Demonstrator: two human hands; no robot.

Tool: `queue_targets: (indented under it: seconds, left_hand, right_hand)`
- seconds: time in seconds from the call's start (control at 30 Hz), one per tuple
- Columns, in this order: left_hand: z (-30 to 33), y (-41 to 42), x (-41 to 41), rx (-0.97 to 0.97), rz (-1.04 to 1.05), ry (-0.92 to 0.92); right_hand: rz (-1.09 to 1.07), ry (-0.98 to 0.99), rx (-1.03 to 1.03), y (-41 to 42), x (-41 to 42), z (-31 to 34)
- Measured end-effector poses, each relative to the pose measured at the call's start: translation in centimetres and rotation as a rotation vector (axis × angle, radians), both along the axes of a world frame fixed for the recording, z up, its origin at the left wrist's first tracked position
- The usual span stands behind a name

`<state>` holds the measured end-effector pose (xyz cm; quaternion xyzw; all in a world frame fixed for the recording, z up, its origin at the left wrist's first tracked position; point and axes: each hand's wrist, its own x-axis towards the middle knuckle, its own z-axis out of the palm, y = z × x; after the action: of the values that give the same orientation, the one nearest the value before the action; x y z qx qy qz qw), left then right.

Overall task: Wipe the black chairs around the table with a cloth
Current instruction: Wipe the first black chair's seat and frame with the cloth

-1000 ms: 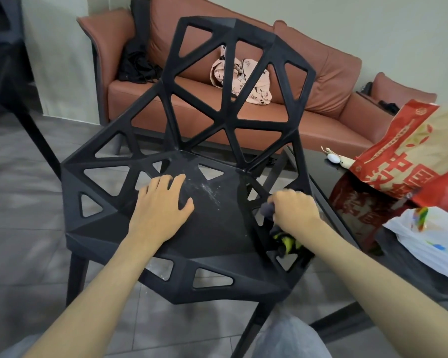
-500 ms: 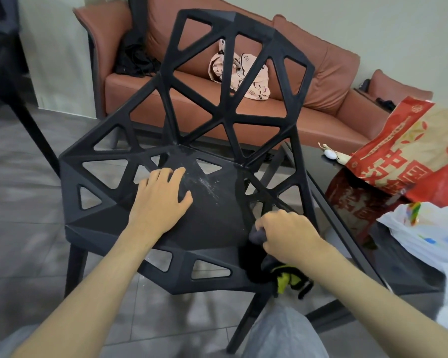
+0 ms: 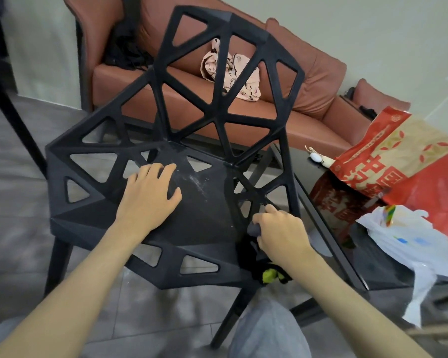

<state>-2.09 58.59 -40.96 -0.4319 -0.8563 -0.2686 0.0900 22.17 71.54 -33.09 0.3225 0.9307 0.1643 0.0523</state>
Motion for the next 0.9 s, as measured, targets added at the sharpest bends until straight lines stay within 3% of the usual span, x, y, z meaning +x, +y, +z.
queue_targets:
  seconds: [0.13,0.3,0.47,0.6,0.9]
  left_hand:
    - [0.0,0.0,-0.1,0.001,-0.005,0.001]
    - [0.1,0.0,0.0,0.001,-0.01,-0.008]
    - [0.1,0.1,0.0,0.008,-0.003,-0.002]
    - [-0.1,0.0,0.0,-0.007,0.008,-0.002]
    - [0.1,0.0,-0.2,-0.019,-0.002,-0.003]
  right_hand:
    - [-0.07,0.095,-0.107,2.1,2.4,1.0]
    - [-0.181,0.135,0.037,4.4,4.9,2.1]
    - [-0.109,0.094,0.172,6.1,-0.7,0.3]
    - [-0.138,0.111,0.147,8.0,-6.0,0.0]
    - [-0.237,-0.088,0.099,5.5,0.1,2.7]
